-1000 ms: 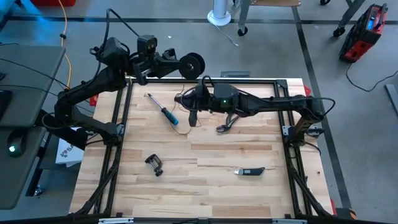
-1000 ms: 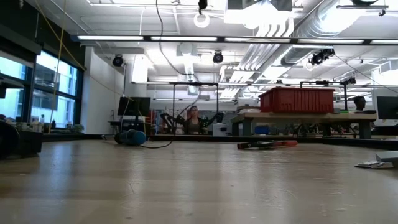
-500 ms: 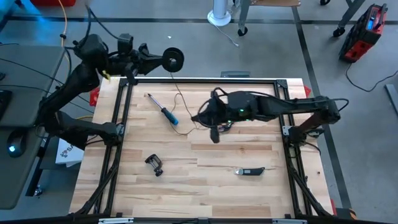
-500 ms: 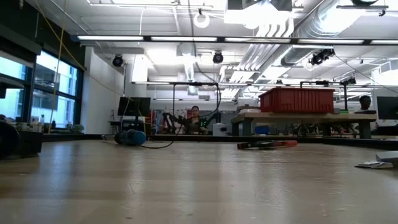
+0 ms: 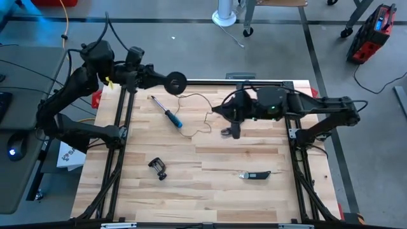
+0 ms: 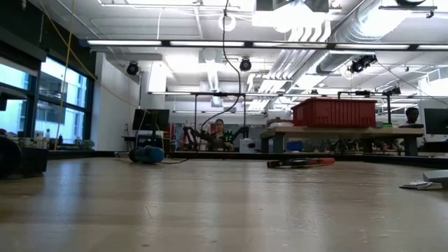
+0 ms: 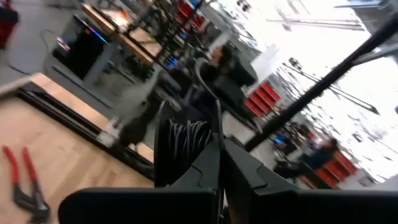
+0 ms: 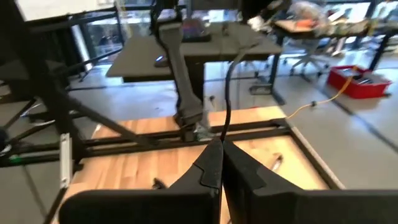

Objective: Coil cords
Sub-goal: Coil the black wire onto the black spool

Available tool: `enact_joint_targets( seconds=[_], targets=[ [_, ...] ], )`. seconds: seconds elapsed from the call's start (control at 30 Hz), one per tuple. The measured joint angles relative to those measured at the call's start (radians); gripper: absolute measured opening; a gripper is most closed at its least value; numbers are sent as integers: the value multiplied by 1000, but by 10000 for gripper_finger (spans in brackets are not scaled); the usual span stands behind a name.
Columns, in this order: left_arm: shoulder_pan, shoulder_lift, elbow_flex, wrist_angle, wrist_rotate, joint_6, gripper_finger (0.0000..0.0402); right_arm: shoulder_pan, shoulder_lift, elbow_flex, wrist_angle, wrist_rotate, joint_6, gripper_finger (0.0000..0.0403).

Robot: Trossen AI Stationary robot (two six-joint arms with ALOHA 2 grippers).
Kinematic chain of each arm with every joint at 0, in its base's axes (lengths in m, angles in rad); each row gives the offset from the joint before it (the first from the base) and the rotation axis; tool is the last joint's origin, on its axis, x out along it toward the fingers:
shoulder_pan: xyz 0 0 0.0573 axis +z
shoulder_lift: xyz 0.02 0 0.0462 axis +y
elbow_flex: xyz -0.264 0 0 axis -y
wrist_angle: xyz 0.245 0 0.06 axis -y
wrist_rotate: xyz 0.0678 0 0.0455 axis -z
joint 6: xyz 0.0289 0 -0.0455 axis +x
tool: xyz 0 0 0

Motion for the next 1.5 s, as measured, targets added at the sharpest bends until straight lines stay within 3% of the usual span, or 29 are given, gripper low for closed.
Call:
enact_joint_targets(
  seconds=[0.13,0.33,0.5,0.67,0.8,1.13,1.37,1.5],
  targets=[
    [-17,-3,0,-13,3,-14,0,-8,-33,0,4,15,-14,0],
    [-38,36,0,2,-73,-7,0,-11,-50,0,30,6,-14,0],
    [-39,71,0,80,-49,-17,0,-10,-41,0,43,-29,-13,0],
    [-57,98,0,207,-41,-58,0,-25,4,0,127,7,-15,4],
    [-57,100,0,323,-32,-106,0,-60,46,0,220,-20,-6,37],
    [-58,104,0,522,-54,-139,0,-108,194,0,498,-46,19,192],
    [-58,125,0,583,-63,-111,0,-136,290,0,570,-121,72,209],
    [-59,145,0,592,-60,-117,0,-137,323,0,598,-105,30,209]
  ],
)
